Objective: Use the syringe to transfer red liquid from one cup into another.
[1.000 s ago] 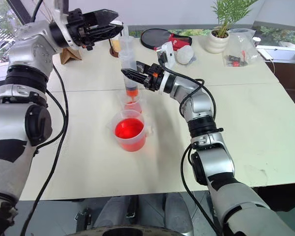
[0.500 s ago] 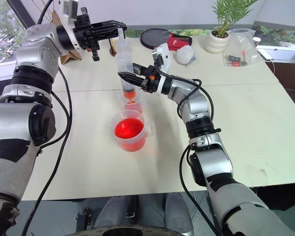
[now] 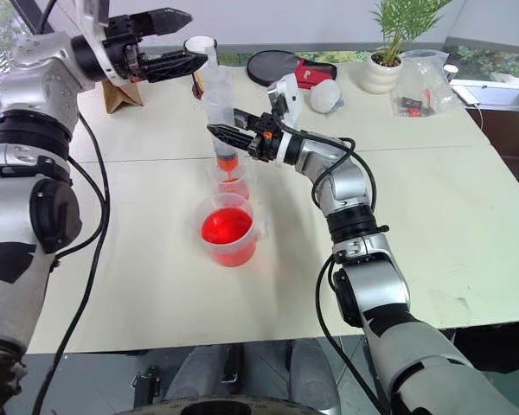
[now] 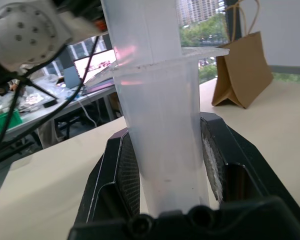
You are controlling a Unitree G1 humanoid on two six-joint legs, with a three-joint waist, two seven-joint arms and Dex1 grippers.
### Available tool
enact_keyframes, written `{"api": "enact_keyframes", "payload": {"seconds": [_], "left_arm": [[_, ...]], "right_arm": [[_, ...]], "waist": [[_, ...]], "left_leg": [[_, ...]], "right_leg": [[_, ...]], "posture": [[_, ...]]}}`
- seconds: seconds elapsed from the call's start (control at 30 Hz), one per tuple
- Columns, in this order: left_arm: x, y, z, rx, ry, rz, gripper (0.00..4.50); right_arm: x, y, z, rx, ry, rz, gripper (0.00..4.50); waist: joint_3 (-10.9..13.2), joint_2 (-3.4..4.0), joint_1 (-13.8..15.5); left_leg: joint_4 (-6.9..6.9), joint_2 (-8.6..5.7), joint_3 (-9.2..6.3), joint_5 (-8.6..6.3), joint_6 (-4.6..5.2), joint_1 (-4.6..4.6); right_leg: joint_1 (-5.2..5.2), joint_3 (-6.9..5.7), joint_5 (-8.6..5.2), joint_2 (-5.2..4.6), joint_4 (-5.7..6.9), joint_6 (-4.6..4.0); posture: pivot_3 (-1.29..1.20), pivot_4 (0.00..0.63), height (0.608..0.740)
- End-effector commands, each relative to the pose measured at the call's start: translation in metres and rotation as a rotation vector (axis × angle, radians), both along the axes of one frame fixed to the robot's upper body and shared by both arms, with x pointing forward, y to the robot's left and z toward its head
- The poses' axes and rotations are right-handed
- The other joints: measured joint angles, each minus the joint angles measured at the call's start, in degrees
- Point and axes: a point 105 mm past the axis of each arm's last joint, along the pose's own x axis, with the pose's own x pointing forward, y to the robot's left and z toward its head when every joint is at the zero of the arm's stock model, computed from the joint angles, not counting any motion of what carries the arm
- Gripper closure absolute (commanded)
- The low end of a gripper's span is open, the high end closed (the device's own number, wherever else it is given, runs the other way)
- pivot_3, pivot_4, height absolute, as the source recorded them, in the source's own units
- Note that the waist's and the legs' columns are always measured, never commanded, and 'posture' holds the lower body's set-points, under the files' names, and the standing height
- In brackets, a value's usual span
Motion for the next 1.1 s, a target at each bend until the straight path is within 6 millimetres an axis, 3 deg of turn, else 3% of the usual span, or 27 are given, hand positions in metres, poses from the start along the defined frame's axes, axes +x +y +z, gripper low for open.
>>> {"api": "enact_keyframes", "payload": {"seconds": [0.03,0.37,0.47,0.67,0.7,0.87,1.1], "left_arm": [[-0.007,-0.001,0.018,-0.009,-0.055,-0.023,0.25],[-0.002,-0.014,0.015,-0.007,-0.076,-0.008,0.25],[-0.001,-0.02,0.011,0.01,-0.085,-0.014,1.11],[-0.004,-0.025,0.009,0.016,-0.071,-0.059,4.19],[-0.005,-0.025,0.009,0.02,-0.068,-0.065,4.42],[-0.008,-0.022,0.003,0.036,-0.041,-0.094,4.42],[-0.01,-0.021,-0.023,0.094,0.026,-0.127,4.42]], "right_arm": [[-0.002,0.003,0.022,0.027,-0.07,0.008,3.09],[-0.007,0.008,0.016,-0.013,-0.088,0.035,3.09],[-0.008,0.009,0.014,-0.025,-0.093,0.039,3.09],[-0.007,0.008,0.014,-0.025,-0.094,0.028,3.09],[-0.006,0.008,0.014,-0.024,-0.094,0.025,3.09],[-0.004,0.006,0.017,-0.011,-0.094,0.01,3.09],[-0.002,0.003,0.026,0.013,-0.104,-0.003,3.09]], "waist": [[0.0,0.0,0.0],[0.0,0.0,-0.11],[0.0,0.0,-0.13],[0.0,0.0,-0.16],[0.0,0.0,-0.17],[0.0,0.0,-0.19],[0.0,0.0,-0.14]], "left_leg": [[0.01,-0.01,0.0,0.0,0.0,0.0],[0.0,0.0,0.0,0.0,0.0,0.0],[0.0,0.0,0.0,0.0,-0.01,0.0],[0.0,0.0,0.01,0.01,-0.02,0.0],[0.0,0.0,0.01,0.01,-0.01,0.0],[-0.01,0.01,0.01,0.01,-0.01,0.0],[0.0,0.01,0.01,0.01,-0.02,0.0]], "right_leg": [[0.0,0.0,0.0,-0.01,0.0,0.0],[0.0,0.0,0.0,0.0,0.0,0.0],[-0.01,0.0,0.0,-0.01,0.0,0.0],[-0.01,0.0,0.0,-0.01,0.0,0.0],[-0.01,0.0,0.0,0.0,0.0,0.0],[-0.01,0.0,0.0,0.01,0.01,0.0],[-0.01,0.0,0.0,0.0,0.01,0.0]], "posture": [[0.0,0.15,0.74],[0.0,0.15,0.74],[0.0,0.15,0.74],[0.0,0.15,0.74],[0.0,0.15,0.74],[0.0,0.15,0.74],[0.0,0.15,0.74]]}}
